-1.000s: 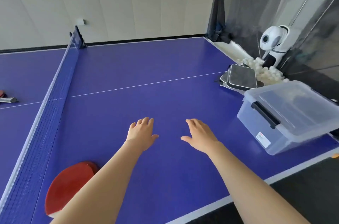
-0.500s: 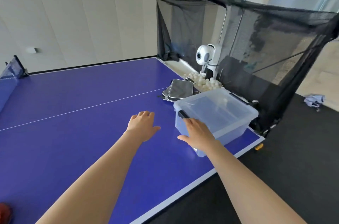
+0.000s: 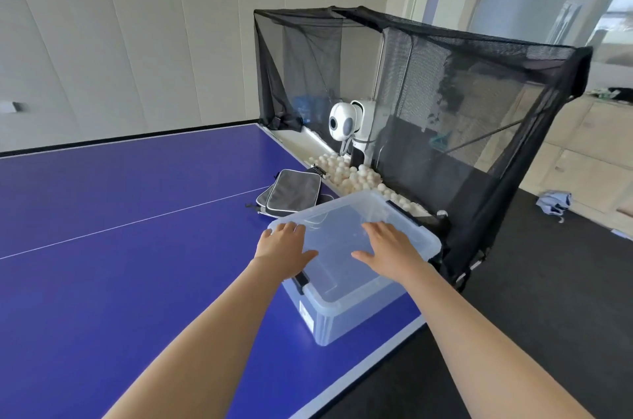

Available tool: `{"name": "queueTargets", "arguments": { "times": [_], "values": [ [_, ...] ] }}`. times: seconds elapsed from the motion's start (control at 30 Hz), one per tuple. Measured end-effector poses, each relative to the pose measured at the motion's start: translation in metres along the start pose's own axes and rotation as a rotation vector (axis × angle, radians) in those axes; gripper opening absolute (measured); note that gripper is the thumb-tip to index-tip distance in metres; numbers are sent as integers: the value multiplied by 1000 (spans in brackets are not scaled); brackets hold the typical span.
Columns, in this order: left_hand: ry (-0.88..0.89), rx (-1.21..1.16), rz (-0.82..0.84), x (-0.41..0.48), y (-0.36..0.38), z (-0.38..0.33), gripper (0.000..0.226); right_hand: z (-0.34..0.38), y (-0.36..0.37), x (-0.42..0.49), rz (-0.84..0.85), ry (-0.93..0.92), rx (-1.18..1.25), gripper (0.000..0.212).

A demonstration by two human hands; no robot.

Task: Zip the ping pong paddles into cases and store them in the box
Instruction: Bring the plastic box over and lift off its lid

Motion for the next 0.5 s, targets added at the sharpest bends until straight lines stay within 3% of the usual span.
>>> {"name": "queueTargets", "arguments": {
  "times": [0.5],
  "values": [
    [-162,-52,28,100,54,12,64,-69,36,129,68,-44,68,70]
  ]
}}
Point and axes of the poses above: each hand's wrist, its own x-axis towards the middle knuckle, its own y-axis out of the palm, z = x × y, the point moved 4 cm from there along x, towards the middle knuckle, and after that the axes turned 9 degrees about -z, right-handed, at the moved point
